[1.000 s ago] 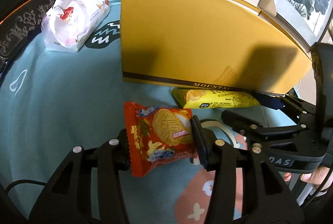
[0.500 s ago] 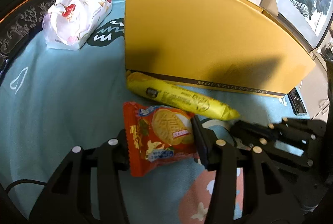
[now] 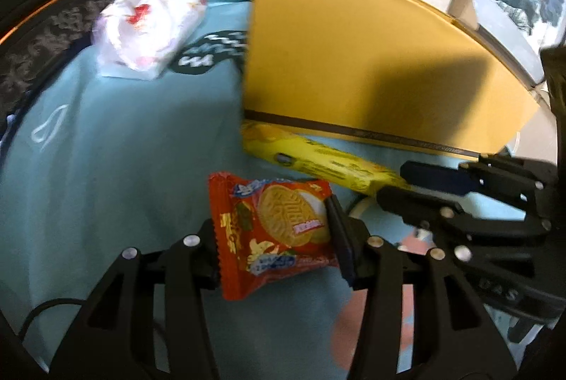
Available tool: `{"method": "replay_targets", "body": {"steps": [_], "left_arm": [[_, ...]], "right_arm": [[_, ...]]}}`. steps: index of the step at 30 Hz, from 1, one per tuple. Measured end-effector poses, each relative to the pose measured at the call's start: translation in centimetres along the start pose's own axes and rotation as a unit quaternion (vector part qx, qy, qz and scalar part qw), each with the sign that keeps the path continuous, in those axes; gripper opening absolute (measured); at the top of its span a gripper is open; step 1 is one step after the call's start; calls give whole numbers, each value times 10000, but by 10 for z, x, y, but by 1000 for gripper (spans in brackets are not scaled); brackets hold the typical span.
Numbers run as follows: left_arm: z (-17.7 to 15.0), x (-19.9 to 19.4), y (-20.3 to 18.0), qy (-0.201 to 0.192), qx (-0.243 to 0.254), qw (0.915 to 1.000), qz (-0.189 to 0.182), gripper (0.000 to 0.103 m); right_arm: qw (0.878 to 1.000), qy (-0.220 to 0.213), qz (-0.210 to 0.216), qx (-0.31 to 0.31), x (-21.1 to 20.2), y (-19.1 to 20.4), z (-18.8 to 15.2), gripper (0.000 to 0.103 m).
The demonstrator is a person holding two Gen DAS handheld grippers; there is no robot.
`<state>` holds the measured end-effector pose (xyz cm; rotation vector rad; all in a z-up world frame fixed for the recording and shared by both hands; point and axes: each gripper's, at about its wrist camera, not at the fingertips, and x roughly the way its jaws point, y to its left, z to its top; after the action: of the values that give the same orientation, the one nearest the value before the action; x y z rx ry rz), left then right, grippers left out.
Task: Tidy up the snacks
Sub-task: 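Grasp the red biscuit packet with left gripper while right gripper grasps the yellow cheese-bar stick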
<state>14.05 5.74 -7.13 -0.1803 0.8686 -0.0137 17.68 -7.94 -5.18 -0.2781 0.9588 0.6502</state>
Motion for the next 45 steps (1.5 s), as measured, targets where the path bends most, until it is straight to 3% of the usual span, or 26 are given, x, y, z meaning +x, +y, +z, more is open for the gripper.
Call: {"method": "replay_targets", "body": {"steps": [14, 18, 24, 31, 34, 36, 37, 41, 45], "left_arm": [[-3, -7, 13, -36, -153, 9999, 13, 49], [-2, -6, 12, -22, -114, 9999, 45, 52], [-2, -6, 8, -12, 33, 9999, 127, 55], [-7, -9, -3, -9, 195, 9998, 29, 55], [-9, -9, -13, 9, 315, 9995, -12, 55], [-10, -9, -17, 7, 400, 9992, 7, 55], [-10, -8, -19, 6, 419, 9991, 15, 55], [-11, -7, -22, 2, 449, 9990, 59, 55], [-11, -5, -27, 2, 548, 9984, 153, 55]], "right_arm": [[9969, 30, -28, -781, 33, 27, 31, 33], [9963, 160, -124, -835, 35, 30, 30, 27], [9972, 273, -273, -636, 14, 18, -2, 24], [9969, 415, -634, 215, -33, -14, -57, 24], [9956, 577, -684, 265, -35, -8, -66, 32], [9959, 377, -796, 204, -41, -3, -65, 54], [9957, 223, -869, 210, -43, -2, -61, 57], [9967, 29, -774, 252, -37, -8, -46, 58], [9962, 243, -791, 275, -13, -7, -40, 57]]}}
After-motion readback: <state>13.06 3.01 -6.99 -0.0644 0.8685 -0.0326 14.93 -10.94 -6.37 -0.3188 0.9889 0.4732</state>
